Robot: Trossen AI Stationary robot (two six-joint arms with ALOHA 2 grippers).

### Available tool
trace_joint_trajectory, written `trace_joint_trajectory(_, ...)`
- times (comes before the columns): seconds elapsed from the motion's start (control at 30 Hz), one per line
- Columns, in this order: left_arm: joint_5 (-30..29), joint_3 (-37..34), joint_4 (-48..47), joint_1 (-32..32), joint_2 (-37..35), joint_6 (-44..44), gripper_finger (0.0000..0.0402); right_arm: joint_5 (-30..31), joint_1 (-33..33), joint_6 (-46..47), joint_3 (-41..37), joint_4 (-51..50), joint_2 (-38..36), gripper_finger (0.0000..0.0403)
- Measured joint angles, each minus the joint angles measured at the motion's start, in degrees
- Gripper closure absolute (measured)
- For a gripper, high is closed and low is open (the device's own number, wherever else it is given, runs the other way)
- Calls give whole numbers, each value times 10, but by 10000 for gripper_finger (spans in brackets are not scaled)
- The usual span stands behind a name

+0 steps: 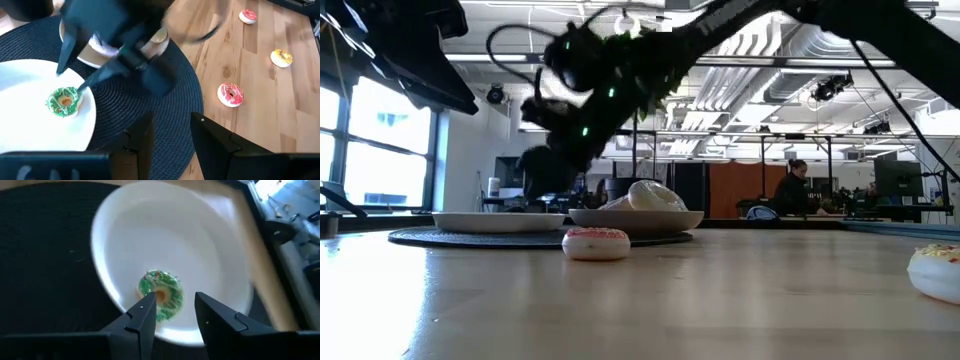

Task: Pick & Place donuts
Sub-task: Put the left small pink donut onto the white plate

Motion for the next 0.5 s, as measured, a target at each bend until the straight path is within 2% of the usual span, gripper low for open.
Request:
trace_joint_trajectory(0.07, 1, 0, 0, 0, 0, 0, 275, 5, 9, -13, 0, -30, -28, 270)
trace_joint_trajectory(0.13, 2, -2, 1, 0, 0, -1, 275, -17, 20, -13, 0, -90, -61, 270)
trace_joint_trajectory(0.33, 10, -19, 5, 0, 0, -14, 275, -158, 72, 73, 0, -282, -136, 269)
trace_joint_trajectory(0.4, 12, -23, 5, 0, 0, -24, 275, -182, 97, 85, -10, -313, -141, 269)
trace_joint_trajectory(0.5, 17, -25, 4, 0, 0, -31, 275, -185, 140, 109, -49, -305, -140, 269)
